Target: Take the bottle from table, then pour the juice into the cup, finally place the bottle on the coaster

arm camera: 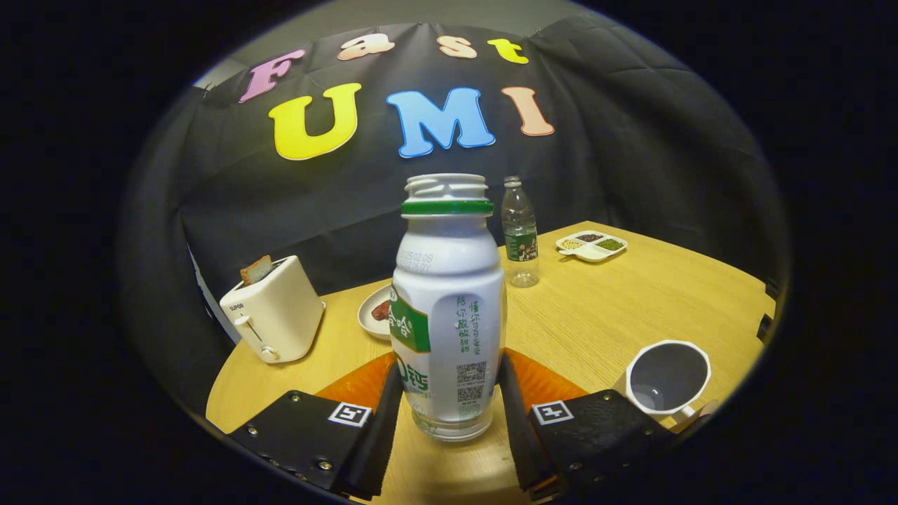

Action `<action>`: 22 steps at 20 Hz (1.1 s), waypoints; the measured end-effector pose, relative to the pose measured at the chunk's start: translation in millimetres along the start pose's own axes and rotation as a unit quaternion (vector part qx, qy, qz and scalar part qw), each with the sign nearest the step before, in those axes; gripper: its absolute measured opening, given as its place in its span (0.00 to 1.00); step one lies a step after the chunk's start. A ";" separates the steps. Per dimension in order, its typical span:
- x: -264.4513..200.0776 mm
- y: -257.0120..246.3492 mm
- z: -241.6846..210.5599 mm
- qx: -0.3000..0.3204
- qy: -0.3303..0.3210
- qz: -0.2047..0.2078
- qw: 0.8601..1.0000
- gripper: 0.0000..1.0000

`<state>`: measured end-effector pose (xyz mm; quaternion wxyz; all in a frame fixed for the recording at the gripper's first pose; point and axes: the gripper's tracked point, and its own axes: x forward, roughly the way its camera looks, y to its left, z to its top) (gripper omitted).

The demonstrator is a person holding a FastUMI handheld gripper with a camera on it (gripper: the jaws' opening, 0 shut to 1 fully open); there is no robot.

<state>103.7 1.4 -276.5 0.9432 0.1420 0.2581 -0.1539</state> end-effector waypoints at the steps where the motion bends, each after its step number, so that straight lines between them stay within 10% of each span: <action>1: 4.9 1.4 0.9 -0.005 -0.003 -0.002 1.000 0.69; 22: 93.2 15.9 22.9 -0.057 -0.034 -0.023 0.998 0.69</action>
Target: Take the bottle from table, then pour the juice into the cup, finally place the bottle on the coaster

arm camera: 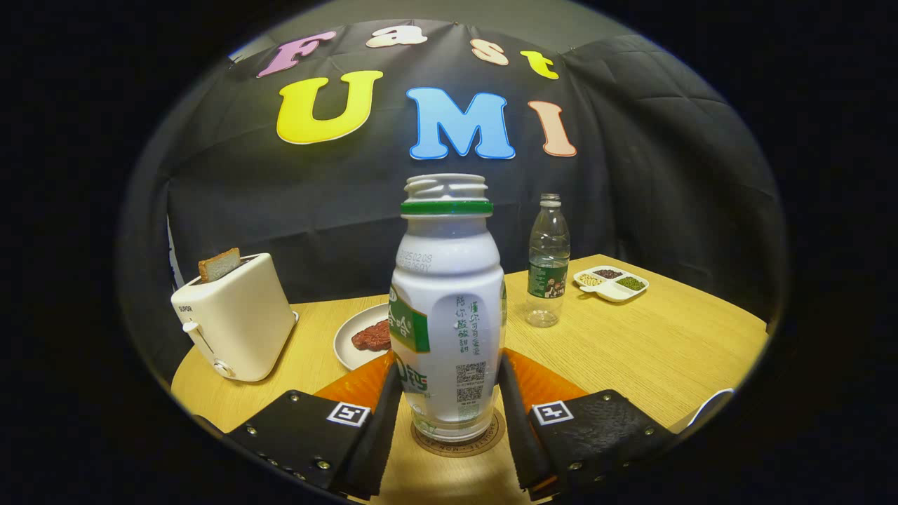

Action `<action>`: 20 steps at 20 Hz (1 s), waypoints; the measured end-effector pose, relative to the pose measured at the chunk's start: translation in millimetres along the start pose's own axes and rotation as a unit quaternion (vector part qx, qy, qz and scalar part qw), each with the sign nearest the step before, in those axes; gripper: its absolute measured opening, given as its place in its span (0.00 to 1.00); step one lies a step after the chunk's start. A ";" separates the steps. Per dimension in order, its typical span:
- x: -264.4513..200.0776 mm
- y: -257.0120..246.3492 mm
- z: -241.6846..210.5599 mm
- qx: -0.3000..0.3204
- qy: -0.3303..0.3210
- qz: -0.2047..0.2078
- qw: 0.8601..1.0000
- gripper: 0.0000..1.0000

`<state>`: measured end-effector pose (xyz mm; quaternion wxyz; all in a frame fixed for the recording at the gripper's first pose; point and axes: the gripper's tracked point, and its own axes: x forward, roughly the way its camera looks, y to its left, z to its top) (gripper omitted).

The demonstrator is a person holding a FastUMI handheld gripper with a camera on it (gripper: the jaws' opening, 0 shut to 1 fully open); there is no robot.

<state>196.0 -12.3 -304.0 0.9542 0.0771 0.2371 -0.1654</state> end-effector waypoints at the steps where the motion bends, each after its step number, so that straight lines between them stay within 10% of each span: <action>1: 2.6 1.3 -2.0 -0.004 -0.003 0.002 1.000 0.69; 20: 9.3 8.4 -37.4 -0.046 0.011 0.031 0.998 0.79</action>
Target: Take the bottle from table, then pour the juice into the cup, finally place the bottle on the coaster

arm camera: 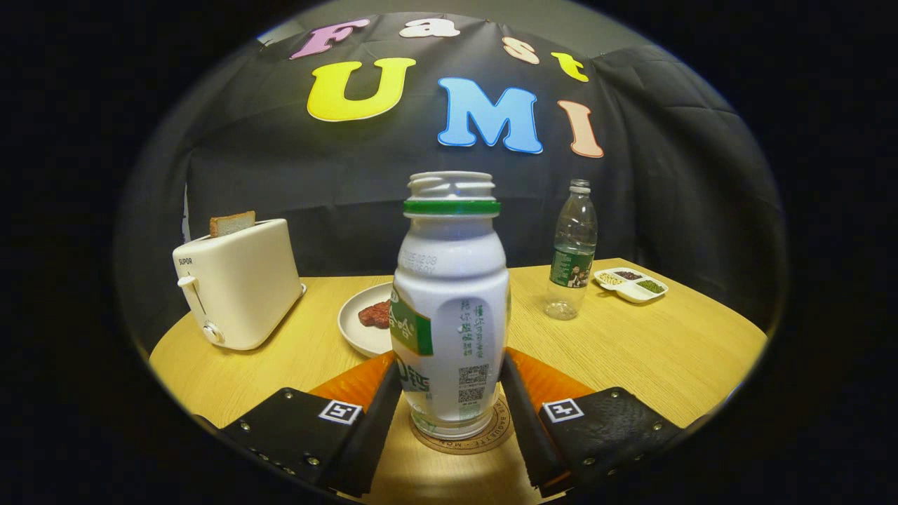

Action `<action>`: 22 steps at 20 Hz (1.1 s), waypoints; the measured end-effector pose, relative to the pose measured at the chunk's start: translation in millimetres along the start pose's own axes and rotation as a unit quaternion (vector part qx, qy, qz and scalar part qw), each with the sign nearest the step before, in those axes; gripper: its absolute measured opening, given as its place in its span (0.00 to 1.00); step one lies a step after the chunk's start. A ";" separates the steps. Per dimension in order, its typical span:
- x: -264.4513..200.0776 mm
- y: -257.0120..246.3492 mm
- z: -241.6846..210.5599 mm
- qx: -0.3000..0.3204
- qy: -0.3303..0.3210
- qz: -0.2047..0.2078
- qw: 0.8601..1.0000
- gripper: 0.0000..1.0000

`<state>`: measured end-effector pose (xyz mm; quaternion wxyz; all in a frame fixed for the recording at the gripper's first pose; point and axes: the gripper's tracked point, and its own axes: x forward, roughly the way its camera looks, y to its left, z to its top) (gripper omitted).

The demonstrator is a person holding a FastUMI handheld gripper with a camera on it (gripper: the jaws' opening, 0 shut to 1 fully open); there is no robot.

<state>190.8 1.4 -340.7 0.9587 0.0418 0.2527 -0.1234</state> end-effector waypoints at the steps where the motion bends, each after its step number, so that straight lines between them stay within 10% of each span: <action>1: -1.3 0.1 -3.2 0.001 0.004 0.000 1.000 0.79; 4: -2.1 -2.7 -9.7 0.007 0.013 0.000 1.000 0.98; 22: -62.0 3.4 49.1 -0.006 -0.055 0.035 0.998 0.98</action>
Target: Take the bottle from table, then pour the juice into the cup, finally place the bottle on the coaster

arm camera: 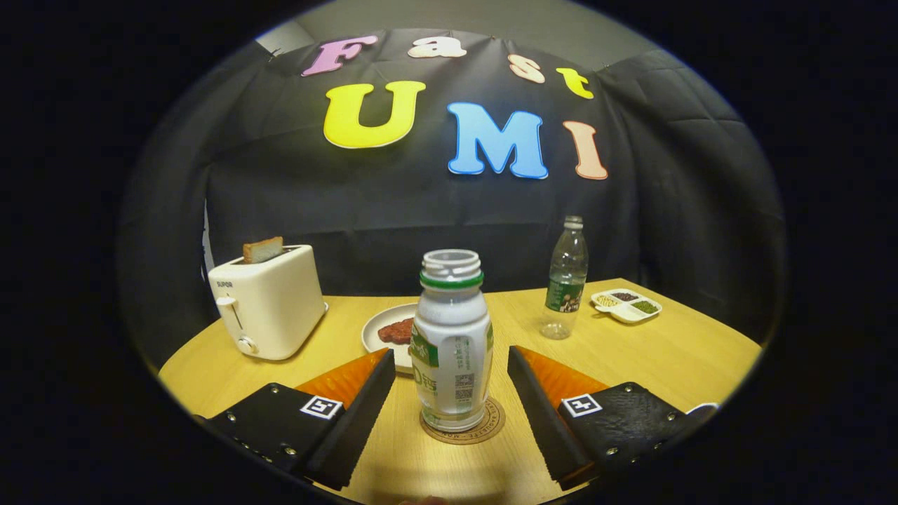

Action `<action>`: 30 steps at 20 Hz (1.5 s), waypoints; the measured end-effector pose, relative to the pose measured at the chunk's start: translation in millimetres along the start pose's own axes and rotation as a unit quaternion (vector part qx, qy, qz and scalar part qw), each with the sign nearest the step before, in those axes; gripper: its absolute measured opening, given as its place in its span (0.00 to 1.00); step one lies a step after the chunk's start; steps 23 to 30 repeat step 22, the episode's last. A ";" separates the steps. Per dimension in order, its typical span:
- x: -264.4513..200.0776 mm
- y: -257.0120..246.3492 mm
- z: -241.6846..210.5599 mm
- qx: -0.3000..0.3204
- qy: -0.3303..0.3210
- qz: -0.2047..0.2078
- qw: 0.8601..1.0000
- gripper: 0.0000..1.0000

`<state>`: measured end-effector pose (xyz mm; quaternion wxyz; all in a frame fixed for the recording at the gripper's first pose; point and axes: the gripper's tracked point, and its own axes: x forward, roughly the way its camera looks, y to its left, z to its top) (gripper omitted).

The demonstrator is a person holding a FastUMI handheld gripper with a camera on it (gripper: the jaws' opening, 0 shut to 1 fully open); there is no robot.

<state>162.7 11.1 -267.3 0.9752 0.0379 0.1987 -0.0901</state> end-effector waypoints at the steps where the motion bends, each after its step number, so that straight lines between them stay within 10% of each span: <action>1: -9.3 3.1 9.6 -0.001 -0.008 0.008 1.000 0.98; 16: -152.2 0.8 132.6 0.009 -0.101 0.069 0.992 0.97; 30: -193.4 -13.3 140.9 0.006 -0.118 0.068 0.991 0.97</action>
